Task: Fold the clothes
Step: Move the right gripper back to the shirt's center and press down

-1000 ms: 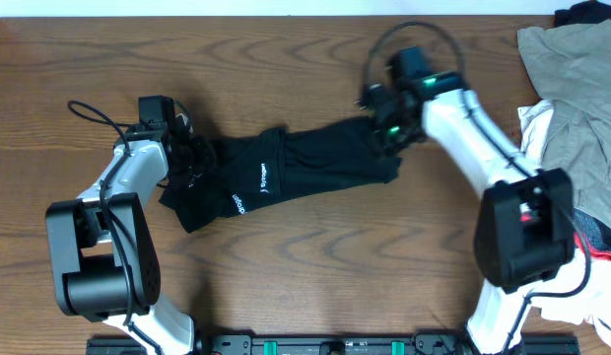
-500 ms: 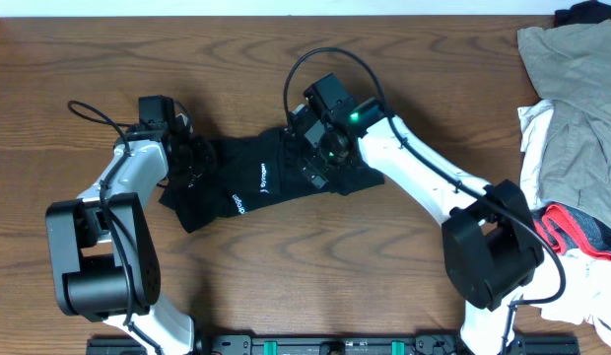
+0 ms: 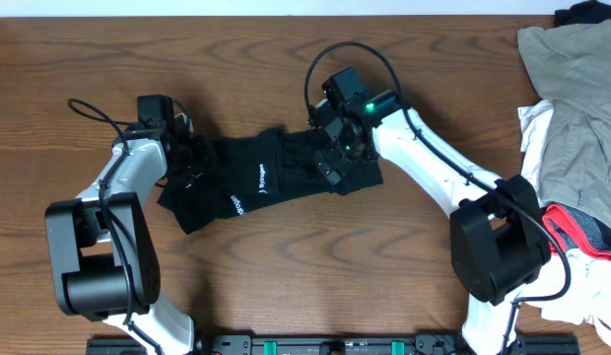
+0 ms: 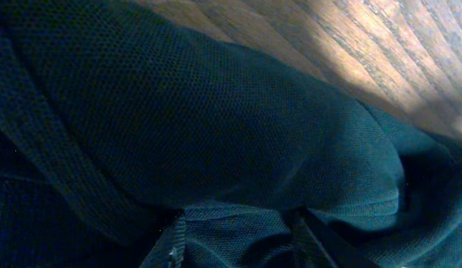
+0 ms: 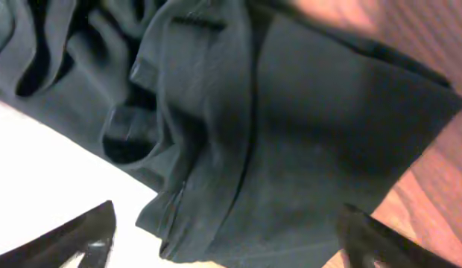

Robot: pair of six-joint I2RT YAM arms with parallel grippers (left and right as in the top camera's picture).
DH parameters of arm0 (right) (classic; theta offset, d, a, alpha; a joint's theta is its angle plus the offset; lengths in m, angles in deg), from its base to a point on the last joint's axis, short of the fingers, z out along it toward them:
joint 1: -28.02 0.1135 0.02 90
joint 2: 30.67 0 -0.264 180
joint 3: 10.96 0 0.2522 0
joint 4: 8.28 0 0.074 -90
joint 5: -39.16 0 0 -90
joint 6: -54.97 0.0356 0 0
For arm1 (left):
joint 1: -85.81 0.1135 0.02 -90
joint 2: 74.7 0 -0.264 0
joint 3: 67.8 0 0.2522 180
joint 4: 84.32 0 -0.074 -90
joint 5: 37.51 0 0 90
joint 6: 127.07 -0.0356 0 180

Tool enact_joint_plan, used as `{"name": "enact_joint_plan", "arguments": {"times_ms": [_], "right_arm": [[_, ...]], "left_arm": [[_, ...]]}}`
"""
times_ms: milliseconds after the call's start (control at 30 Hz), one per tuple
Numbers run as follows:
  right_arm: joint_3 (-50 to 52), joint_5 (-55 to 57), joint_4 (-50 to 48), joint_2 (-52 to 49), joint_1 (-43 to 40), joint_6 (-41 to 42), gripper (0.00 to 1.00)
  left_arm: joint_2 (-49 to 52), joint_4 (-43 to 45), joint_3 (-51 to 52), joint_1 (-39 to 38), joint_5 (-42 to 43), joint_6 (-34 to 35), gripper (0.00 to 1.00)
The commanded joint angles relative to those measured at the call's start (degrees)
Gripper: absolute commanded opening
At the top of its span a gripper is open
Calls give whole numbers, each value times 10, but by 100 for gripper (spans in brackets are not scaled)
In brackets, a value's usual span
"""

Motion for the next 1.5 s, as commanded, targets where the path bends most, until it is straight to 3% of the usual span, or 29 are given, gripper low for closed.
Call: {"name": "enact_joint_plan", "arguments": {"times_ms": [0, 133, 300, 667, 833, 1133, 1233, 1300, 1467], "right_arm": [[0, 2, -14, -13, -1, 12, 72], [0, 3, -29, -30, 0, 31, 61], [0, -13, -22, -64, 2, 52, 62], [0, -200, -17, -73, 21, 38, 63], [0, -263, -65, -73, 21, 35, 69], [0, -263, -158, -73, 21, 37, 80], [0, -243, -144, -68, 17, 37, 81], [-1, -216, -118, -52, 6, 38, 99], [-1, -185, -52, 20, -28, 61, 99]], "left_arm": [[16, -10, 3, 5, -2, -16, 48], [13, -11, 3, 5, -3, -16, 48], [13, -14, 3, 5, -3, -16, 48], [13, -10, 3, 5, -3, -16, 48], [13, -10, 3, 5, -3, -16, 48], [13, -10, 3, 5, -3, -16, 48], [13, -11, 3, 5, -3, -16, 48], [13, -12, 3, 5, -3, -17, 48], [13, -12, 3, 5, -3, -17, 48]]}}
